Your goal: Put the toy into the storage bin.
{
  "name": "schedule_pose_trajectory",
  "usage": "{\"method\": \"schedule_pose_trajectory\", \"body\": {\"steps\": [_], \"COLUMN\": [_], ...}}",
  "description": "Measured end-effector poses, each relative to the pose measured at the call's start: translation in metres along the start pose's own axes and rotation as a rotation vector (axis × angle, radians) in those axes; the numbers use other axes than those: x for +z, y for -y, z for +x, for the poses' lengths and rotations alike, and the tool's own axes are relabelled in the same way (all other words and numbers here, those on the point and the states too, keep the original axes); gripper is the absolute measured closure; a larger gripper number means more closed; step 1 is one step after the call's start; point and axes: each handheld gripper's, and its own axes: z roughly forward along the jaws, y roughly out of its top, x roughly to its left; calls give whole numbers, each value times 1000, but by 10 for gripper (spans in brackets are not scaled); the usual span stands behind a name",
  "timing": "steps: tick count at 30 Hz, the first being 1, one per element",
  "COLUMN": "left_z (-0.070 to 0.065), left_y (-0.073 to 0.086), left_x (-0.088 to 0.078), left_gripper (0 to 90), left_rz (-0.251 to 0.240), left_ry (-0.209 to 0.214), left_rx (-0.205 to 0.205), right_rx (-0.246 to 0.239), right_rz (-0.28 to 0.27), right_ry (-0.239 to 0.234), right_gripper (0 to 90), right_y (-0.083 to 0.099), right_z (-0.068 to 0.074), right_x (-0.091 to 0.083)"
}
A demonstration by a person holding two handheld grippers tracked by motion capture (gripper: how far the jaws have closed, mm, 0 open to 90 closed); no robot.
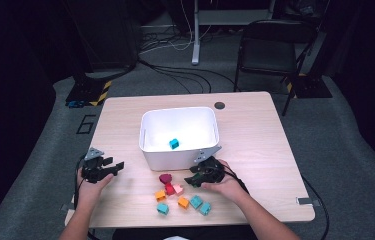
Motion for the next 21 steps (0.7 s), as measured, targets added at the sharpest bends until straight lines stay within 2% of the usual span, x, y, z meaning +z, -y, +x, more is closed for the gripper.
{"method": "schedule_pose_trajectory", "body": {"steps": [3,7,8,16,21], "left_z": [0,0,0,0,-1], "left_y": [0,0,0,0,-1], "left_x": [0,0,0,0,1], "left_gripper": [407,407,407,407,407], "left_rz": [-1,-1,-2,-2,4], "left_ry": [-1,-1,-2,-3,0], "left_rx": [-1,0,1,-1,4], "right_rx": [12,3,16,1,-3], "right_rz": [12,20,25,37,37], "right_ry": [2,0,4,21,54], "right_gripper": [471,465,464,464,529], "right_y": [3,5,6,20,28], "right_z": [-1,-1,-1,1,1], "right_x": [-1,-5,-7,-16,-18]}}
